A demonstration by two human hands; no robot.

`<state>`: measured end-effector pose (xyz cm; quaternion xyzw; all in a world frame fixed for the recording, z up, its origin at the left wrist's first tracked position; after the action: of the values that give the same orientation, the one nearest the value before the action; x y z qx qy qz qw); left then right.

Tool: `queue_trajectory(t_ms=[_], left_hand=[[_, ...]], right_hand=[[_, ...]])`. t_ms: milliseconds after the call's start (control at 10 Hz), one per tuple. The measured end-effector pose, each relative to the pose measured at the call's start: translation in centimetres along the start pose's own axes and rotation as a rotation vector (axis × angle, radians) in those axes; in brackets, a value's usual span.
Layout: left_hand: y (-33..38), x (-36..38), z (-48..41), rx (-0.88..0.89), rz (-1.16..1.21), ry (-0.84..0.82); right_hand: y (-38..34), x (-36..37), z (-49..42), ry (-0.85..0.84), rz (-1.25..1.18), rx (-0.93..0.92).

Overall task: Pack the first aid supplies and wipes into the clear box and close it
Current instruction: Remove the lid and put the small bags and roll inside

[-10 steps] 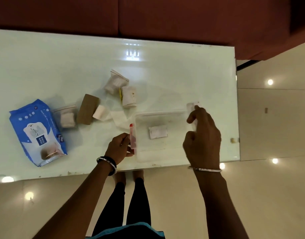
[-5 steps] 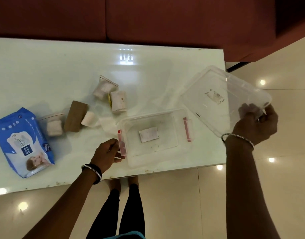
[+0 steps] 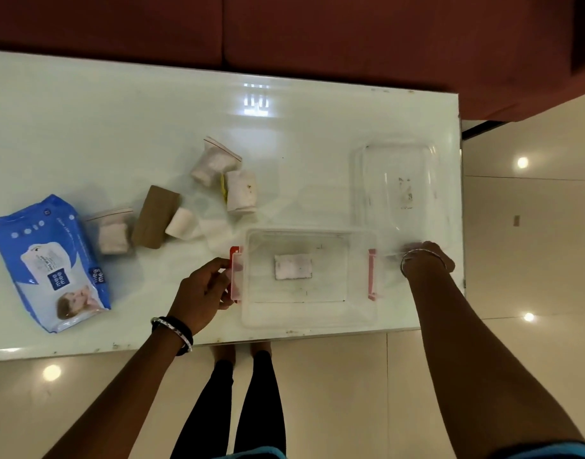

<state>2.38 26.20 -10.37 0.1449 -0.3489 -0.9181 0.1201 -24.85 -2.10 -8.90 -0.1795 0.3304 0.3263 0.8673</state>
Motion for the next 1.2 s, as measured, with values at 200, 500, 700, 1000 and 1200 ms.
queue_trajectory(t_ms=[200,500,700,1000,1200], left_hand=[[0.3,-0.4,0.1,0.039,0.04,-0.01],[0.1,-3.0,0.8,0.024,0.12,0.113],[0.8,-6.2,0.5,0.091,0.095,0.336],[4.9,-9.6,-2.7,0.296,0.09,0.522],[7.8,-10.5,-5.6,0.319,-0.013,0.554]], right_hand=[[-0.3,0.0,-0.7,0.007,0.028,0.01],[-4.9,0.3,7.6,0.616,-0.053,-0.552],[-8.4,9.8,18.2,0.369,0.113,-1.301],[-12.3,19.3,18.1,-0.17,0.483,-0.977],[-13.4,20.6,16.0,-0.236,0.509,-0.874]])
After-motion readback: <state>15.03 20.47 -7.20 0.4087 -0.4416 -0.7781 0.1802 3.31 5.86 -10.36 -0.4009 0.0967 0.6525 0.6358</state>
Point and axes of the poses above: each hand's wrist, its own z-axis away from the middle knuckle, its own x-axis out of the palm, y = z × x, the point moved 4 cm from there along -z, towards the middle knuckle, and after that the axes turned 7 degrees about -y, right-handed, at the moved point
